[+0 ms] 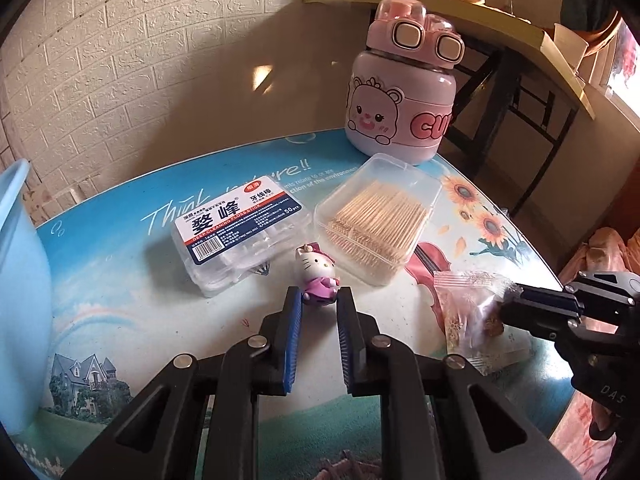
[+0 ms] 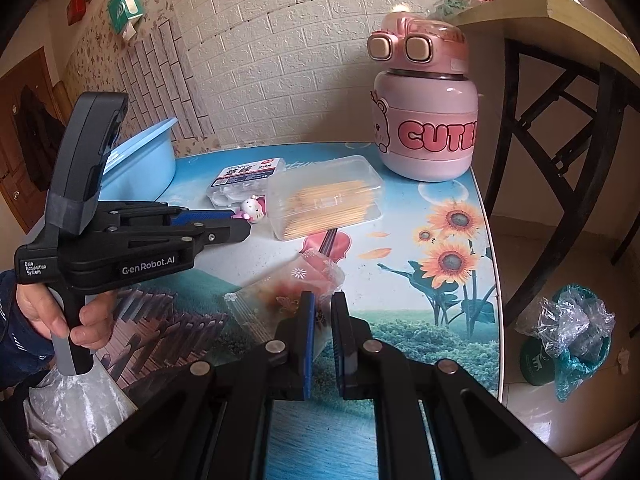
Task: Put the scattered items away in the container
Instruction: 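Lift and carry the figurine and snack bag over to the basin with both grippers, then lower the Hello Kitty figurine into the basin and open the left gripper, then lower the clear snack bag into the basin and open the right gripper, then withdraw both open grippers from the basin back over the table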
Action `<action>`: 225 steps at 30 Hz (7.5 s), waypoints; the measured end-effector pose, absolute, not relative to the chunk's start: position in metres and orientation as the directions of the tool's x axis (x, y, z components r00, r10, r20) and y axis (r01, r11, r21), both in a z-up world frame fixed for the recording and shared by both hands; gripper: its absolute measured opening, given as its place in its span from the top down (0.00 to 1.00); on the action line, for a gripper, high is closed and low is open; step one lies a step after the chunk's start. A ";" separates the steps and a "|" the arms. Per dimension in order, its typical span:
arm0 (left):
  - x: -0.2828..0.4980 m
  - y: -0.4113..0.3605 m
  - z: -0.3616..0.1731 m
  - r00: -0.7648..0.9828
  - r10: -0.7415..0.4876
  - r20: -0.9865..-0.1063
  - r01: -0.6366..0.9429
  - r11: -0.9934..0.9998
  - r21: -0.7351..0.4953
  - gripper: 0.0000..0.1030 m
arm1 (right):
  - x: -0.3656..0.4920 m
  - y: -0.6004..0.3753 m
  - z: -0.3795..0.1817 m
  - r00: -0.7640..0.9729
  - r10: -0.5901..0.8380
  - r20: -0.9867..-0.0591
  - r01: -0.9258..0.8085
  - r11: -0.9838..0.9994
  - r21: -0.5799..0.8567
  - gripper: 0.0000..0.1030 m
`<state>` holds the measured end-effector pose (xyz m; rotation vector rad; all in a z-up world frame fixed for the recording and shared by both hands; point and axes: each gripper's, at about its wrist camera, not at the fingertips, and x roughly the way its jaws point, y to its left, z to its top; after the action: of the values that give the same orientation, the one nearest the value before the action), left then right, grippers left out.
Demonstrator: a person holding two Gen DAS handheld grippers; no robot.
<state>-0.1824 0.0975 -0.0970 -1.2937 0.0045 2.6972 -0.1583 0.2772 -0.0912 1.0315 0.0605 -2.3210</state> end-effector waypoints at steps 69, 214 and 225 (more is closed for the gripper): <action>-0.131 0.085 -0.096 -0.640 0.134 -0.756 -0.140 -0.989 -0.057 0.78 | -0.132 0.245 -0.092 -0.514 -0.582 -0.630 0.626 -0.757 0.189 0.86; -0.042 -0.170 0.007 -0.763 -0.224 -0.607 0.312 -0.949 -0.042 0.38 | -0.125 -0.007 0.001 -0.510 -0.568 -0.646 0.684 -0.723 0.097 0.56; -0.026 -0.187 0.017 -0.768 -0.253 -0.589 0.344 -0.938 -0.046 0.38 | -0.112 -0.061 0.004 -0.423 -0.620 -0.661 0.789 -0.611 0.069 0.56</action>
<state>-0.0262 -0.1872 0.0169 -1.0567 -0.2660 3.2856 -0.1121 -0.0614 0.0035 0.8313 0.3181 -2.0874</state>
